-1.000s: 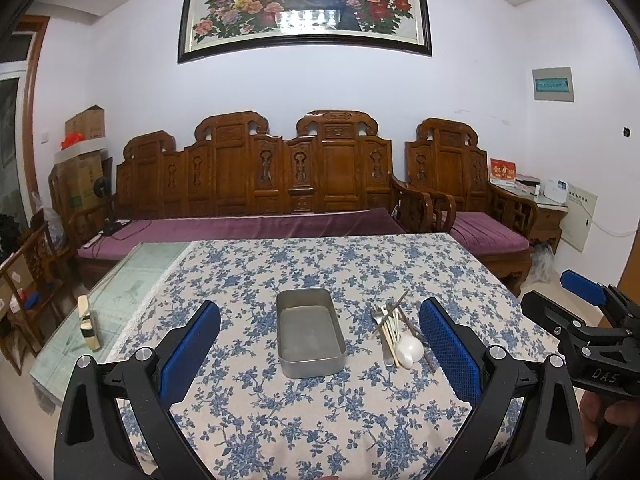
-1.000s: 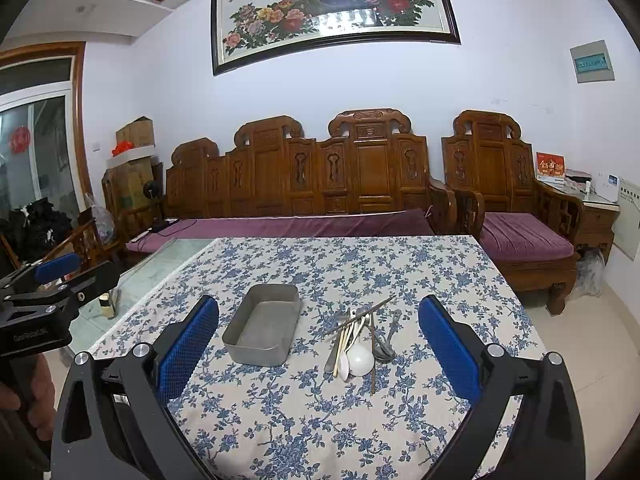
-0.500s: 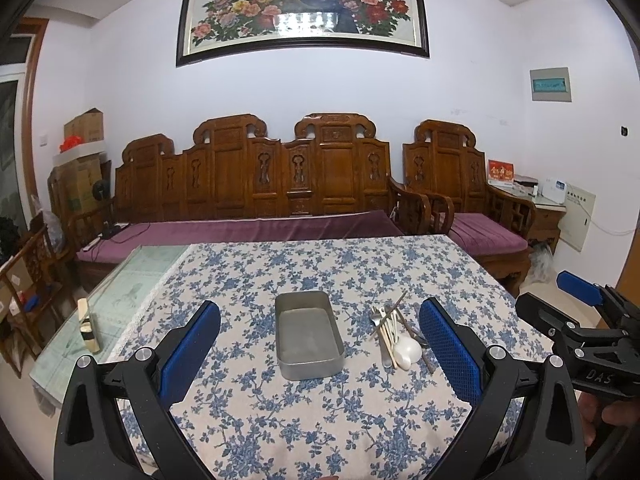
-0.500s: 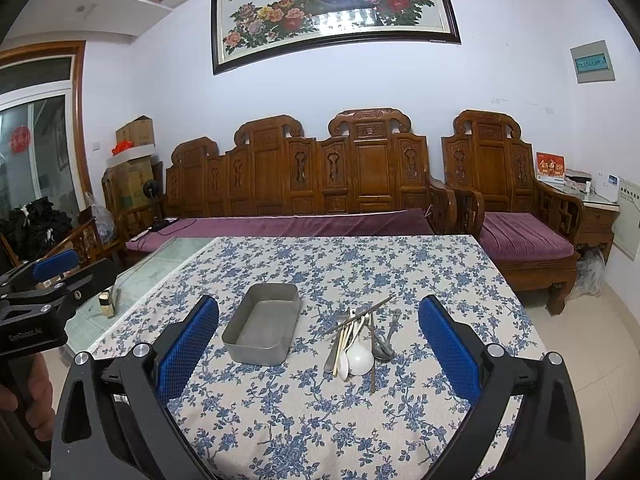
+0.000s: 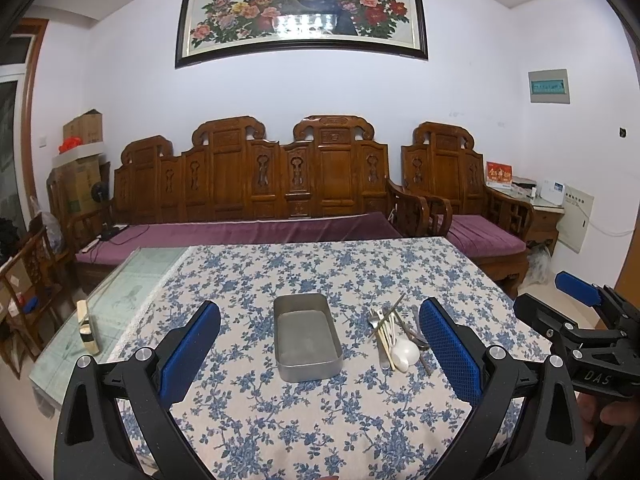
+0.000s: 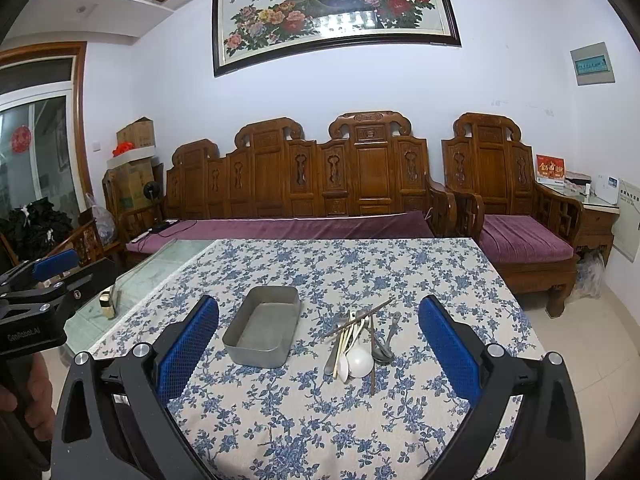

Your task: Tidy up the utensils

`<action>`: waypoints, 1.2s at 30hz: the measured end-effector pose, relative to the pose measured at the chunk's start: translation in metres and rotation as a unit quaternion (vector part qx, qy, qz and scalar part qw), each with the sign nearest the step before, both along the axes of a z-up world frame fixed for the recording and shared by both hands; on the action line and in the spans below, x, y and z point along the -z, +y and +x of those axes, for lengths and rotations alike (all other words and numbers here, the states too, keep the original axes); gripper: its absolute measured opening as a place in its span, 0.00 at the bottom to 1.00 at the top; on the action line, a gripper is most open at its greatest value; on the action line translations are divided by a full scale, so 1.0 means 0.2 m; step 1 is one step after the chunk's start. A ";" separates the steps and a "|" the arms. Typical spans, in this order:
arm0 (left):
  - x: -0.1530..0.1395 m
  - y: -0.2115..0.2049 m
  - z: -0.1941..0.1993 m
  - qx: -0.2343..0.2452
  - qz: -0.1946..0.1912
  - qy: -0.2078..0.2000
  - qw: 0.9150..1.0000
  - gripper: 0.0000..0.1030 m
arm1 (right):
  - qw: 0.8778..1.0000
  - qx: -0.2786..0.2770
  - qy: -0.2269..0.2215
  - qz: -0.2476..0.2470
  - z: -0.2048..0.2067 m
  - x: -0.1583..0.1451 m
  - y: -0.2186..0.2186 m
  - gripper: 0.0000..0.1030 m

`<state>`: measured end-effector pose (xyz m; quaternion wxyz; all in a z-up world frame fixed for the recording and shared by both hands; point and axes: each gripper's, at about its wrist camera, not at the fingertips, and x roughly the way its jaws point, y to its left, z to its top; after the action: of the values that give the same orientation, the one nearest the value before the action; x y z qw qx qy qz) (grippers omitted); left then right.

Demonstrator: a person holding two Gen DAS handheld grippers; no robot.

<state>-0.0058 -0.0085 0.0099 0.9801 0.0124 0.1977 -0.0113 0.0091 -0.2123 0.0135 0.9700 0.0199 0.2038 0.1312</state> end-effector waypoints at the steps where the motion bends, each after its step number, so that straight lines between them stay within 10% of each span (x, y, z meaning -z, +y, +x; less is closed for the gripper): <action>1: 0.00 0.00 0.00 0.000 0.000 0.000 1.000 0.94 | 1.000 0.001 0.000 0.000 0.00 0.00 0.00 0.97; 36: 0.18 0.02 0.20 0.018 -0.008 0.074 0.997 0.94 | 0.999 -0.012 0.031 -0.013 0.16 0.10 -0.02 0.97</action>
<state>0.0345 -0.0053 -0.0269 0.9626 0.0074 0.2690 -0.0313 0.0415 -0.2160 -0.0057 0.9617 0.0089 0.2355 0.1397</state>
